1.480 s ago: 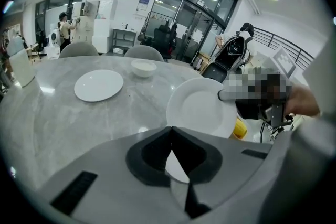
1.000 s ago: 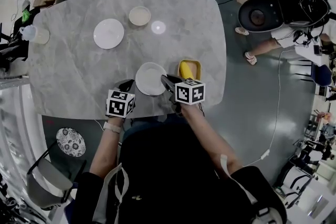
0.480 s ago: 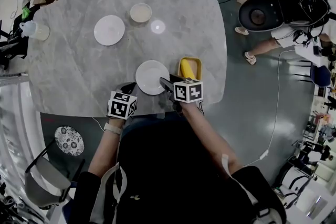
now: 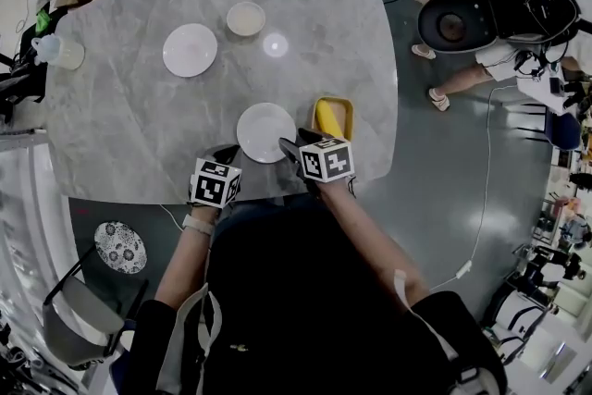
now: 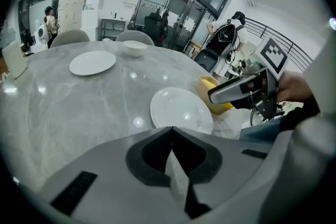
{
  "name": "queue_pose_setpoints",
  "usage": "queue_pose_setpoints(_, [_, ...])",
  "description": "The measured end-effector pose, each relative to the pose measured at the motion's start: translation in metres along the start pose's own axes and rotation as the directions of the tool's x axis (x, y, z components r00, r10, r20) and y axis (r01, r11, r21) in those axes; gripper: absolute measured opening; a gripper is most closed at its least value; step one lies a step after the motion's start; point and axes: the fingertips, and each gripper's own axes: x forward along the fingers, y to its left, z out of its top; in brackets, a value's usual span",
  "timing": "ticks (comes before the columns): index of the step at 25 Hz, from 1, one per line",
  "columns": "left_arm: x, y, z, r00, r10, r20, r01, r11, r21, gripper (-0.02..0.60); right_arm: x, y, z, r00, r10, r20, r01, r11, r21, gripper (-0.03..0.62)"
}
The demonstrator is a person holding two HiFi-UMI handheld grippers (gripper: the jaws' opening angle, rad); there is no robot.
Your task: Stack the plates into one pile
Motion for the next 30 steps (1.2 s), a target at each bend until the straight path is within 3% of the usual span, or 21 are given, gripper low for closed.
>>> queue_pose_setpoints(20, [0.031, 0.001, -0.003, 0.996, -0.005, -0.085, 0.015, 0.993, 0.115, 0.008, 0.02, -0.003, 0.0, 0.999, -0.031, 0.01, 0.031, 0.999, 0.025, 0.236])
queue_pose_setpoints(30, [0.033, 0.001, 0.002, 0.996, -0.013, -0.086, 0.022, 0.994, 0.105, 0.008, 0.012, -0.015, 0.008, 0.997, -0.077, 0.023, 0.076, 0.997, 0.035, 0.236])
